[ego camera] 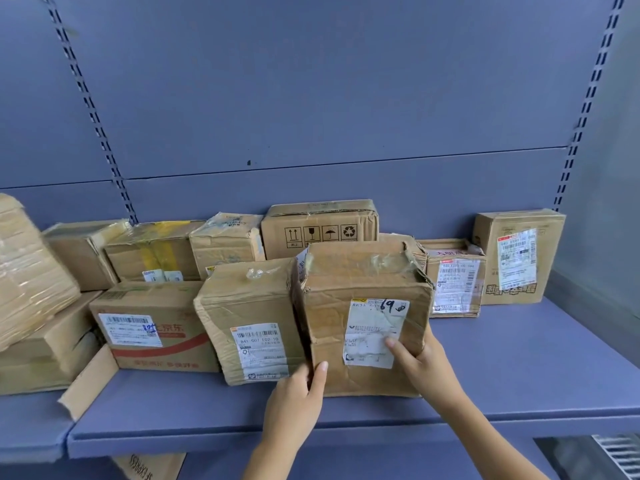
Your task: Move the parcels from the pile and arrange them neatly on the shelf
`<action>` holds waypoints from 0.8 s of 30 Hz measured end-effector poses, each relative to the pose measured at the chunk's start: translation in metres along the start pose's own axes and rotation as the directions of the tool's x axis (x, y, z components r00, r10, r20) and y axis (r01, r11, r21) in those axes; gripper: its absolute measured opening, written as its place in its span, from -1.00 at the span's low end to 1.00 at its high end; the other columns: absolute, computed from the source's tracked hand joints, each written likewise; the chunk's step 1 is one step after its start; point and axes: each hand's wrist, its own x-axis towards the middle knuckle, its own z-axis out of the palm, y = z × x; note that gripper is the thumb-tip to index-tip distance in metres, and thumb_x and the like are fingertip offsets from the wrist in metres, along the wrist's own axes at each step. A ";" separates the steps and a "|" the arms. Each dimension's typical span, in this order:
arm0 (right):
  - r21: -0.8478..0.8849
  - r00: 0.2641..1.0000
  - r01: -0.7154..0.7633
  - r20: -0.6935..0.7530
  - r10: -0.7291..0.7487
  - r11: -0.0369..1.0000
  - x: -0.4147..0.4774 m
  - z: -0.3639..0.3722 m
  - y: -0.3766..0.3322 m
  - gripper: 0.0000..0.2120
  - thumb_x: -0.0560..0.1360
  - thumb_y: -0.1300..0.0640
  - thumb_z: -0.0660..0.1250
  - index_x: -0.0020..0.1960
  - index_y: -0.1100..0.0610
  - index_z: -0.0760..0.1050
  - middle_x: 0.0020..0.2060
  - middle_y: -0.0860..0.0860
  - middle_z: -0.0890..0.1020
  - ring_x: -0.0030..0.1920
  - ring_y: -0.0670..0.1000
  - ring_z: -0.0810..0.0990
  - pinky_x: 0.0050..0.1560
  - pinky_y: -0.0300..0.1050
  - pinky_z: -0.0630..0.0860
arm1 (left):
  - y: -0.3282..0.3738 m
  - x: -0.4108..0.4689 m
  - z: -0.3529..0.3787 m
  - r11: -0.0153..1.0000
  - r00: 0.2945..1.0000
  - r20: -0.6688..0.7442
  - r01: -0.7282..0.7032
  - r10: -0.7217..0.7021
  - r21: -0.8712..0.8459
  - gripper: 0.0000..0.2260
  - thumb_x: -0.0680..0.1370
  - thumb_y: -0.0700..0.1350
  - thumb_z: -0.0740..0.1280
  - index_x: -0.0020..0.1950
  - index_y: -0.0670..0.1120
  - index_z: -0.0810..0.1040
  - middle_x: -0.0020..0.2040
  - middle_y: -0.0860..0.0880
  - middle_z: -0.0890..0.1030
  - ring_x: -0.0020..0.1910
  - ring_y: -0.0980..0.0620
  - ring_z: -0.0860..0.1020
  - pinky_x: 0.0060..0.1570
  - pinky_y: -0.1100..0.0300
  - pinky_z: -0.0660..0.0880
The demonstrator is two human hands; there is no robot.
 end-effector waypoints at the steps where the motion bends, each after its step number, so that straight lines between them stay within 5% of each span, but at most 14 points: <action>1: 0.003 1.000 -0.001 0.000 0.001 1.000 0.001 -0.001 0.001 -0.57 0.38 -0.20 0.34 0.22 -0.24 0.38 0.08 -0.43 0.57 0.12 -0.36 0.53 -0.03 -0.55 0.41 | -0.001 0.000 0.001 0.999 0.999 -0.021 -0.030 0.031 0.042 -0.63 0.60 0.21 0.09 -0.29 0.01 0.35 -0.31 0.01 0.56 -0.21 -0.03 0.57 -0.27 0.10 0.41; 4: 0.006 1.000 -0.004 0.000 0.004 1.000 0.004 -0.003 0.004 -0.57 0.38 -0.21 0.34 0.23 -0.27 0.37 0.10 -0.43 0.56 0.13 -0.36 0.52 -0.02 -0.55 0.41 | -0.005 0.000 0.002 0.984 0.990 -0.087 -0.098 0.111 0.146 -0.64 0.59 0.20 0.14 -0.27 0.00 0.34 -0.31 -0.01 0.60 -0.24 -0.04 0.57 -0.29 0.11 0.43; 10: 0.016 0.999 -0.004 0.046 0.003 1.000 0.016 0.007 0.004 -0.47 0.44 -0.16 0.31 0.38 -0.15 0.31 0.23 -0.29 0.54 0.22 -0.30 0.50 0.13 -0.43 0.44 | 0.000 0.011 -0.001 1.000 0.951 -0.310 -0.019 0.024 0.018 -0.72 0.47 0.13 0.40 -0.25 -0.03 0.45 -0.38 0.18 0.53 -0.30 0.03 0.56 -0.37 0.14 0.42; 24: -0.002 1.000 -0.028 0.009 0.028 1.000 0.041 0.014 0.024 -0.59 0.47 -0.11 0.31 0.30 -0.21 0.34 0.17 -0.43 0.53 0.20 -0.35 0.49 0.09 -0.52 0.38 | -0.025 0.038 0.008 0.987 0.969 -0.229 0.054 -0.088 -0.151 -0.71 0.43 0.03 0.48 -0.41 -0.01 0.49 -0.50 0.16 0.56 -0.39 0.06 0.58 -0.25 0.10 0.50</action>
